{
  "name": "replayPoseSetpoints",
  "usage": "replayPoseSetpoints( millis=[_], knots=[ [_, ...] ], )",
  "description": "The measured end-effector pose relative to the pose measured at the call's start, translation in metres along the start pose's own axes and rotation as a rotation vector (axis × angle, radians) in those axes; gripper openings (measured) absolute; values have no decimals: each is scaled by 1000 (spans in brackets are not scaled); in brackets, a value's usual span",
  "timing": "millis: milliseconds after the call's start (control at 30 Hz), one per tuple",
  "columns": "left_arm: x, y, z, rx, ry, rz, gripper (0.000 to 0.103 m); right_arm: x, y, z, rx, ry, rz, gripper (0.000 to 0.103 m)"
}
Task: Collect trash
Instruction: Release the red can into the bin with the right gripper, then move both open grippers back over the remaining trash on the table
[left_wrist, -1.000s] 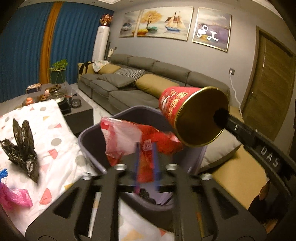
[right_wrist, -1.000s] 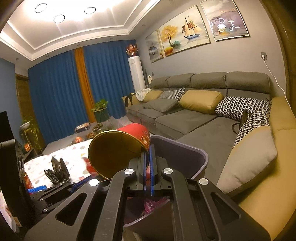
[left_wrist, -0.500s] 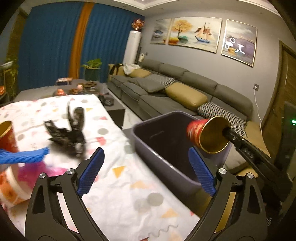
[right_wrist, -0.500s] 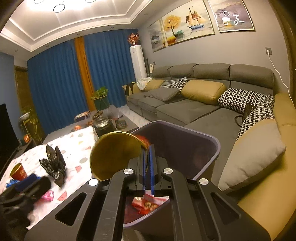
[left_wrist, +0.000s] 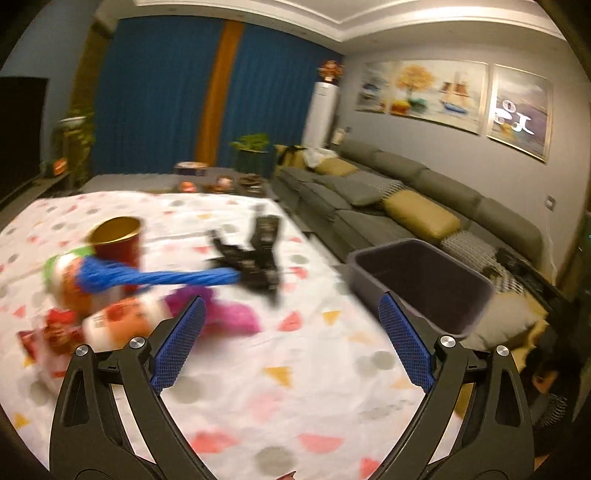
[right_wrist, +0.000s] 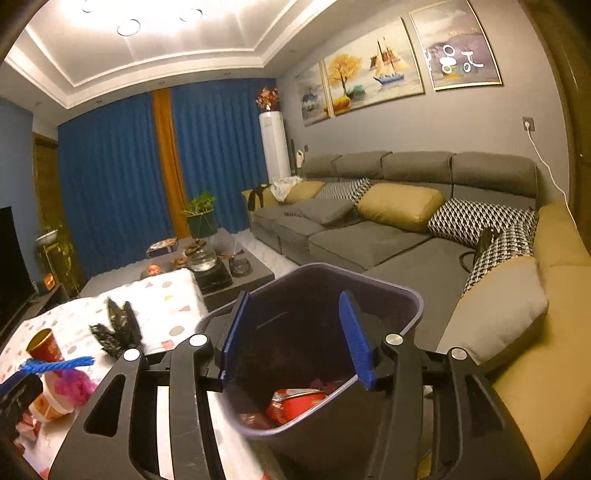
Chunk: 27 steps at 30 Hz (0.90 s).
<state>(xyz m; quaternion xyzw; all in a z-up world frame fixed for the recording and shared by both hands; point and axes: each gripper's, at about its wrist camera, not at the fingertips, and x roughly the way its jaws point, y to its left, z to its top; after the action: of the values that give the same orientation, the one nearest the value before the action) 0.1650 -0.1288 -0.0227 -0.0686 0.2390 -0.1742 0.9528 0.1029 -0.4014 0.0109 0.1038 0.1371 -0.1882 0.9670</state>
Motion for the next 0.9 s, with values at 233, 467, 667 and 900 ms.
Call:
replayPoseSetpoints(
  millis=[233, 467, 667, 900],
  knots=[
    [-34, 57, -9, -48, -16, 151, 93, -25, 39, -13, -11, 18, 115, 56],
    [-67, 103, -19, -64, -29, 289, 93, -41, 96, -35, -57, 55, 246, 59],
    [-87, 134, -23, -93, -29, 344, 93, -47, 145, -56, -108, 101, 342, 59],
    [-81, 154, -30, -102, 7, 349, 93, -49, 181, -71, -167, 125, 393, 59]
  ],
)
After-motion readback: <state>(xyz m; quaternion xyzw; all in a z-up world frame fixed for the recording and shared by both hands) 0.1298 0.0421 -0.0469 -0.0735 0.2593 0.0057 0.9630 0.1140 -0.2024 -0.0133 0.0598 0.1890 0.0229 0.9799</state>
